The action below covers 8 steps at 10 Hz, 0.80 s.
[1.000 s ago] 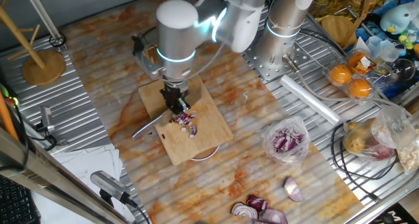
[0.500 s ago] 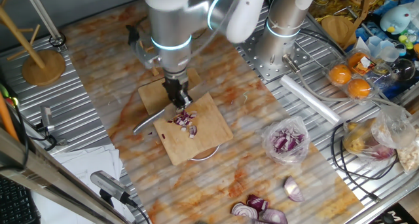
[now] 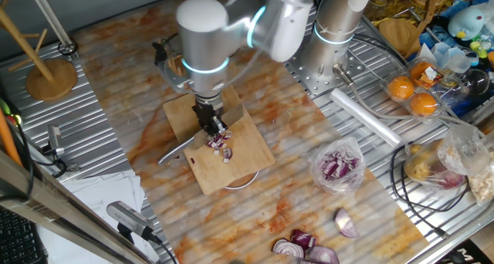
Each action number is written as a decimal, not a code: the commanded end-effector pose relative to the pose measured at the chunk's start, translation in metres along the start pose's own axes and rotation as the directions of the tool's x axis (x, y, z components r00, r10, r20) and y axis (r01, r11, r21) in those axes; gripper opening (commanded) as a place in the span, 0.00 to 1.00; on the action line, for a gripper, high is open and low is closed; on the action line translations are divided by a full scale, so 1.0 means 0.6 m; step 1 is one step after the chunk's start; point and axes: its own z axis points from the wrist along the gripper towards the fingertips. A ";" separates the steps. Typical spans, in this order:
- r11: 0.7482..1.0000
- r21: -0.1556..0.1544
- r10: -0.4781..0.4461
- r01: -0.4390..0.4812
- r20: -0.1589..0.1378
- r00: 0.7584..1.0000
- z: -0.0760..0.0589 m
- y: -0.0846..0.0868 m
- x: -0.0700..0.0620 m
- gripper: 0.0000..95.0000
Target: Chop the onions
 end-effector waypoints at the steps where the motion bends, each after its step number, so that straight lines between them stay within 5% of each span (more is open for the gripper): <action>1: 1.000 0.003 -0.008 0.008 0.007 1.000 0.018 -0.004 -0.004 0.00; 2: 1.000 0.000 -0.012 0.012 -0.011 1.000 0.014 -0.005 -0.002 0.00; 8: 0.999 -0.037 -0.016 0.016 -0.013 1.000 -0.051 0.012 0.003 0.00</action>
